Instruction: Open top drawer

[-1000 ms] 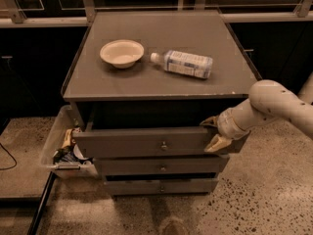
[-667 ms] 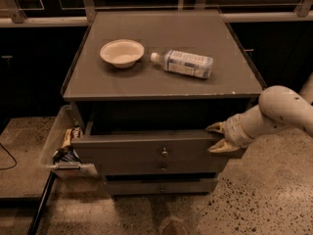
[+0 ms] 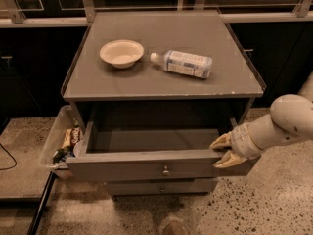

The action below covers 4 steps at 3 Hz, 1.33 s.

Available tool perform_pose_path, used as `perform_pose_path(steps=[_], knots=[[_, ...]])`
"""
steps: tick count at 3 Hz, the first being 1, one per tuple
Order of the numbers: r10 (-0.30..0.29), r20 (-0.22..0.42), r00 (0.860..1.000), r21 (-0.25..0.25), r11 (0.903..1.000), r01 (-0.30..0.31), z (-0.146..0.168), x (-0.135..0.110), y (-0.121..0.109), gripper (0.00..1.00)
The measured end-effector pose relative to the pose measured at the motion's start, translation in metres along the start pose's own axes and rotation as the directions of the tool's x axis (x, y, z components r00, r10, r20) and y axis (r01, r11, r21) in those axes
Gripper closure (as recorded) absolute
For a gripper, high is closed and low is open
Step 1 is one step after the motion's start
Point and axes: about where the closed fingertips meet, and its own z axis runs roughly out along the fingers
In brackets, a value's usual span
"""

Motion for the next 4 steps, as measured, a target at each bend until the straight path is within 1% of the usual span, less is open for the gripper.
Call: perform_pose_path(steps=[1, 2, 3, 4], knots=[[0.0, 0.0, 1.0, 0.0, 1.0, 0.0, 0.0, 0.0, 0.0, 0.81], [0.0, 0.0, 1.0, 0.0, 1.0, 0.0, 0.0, 0.0, 0.0, 0.58], [0.004, 0.028, 1.0, -0.023, 0.9997, -0.003, 0.004, 0.0, 0.005, 0.34], [0.027, 0.051, 0.998, -0.046, 0.9986, -0.025, 0.0, 0.002, 0.028, 0.38]])
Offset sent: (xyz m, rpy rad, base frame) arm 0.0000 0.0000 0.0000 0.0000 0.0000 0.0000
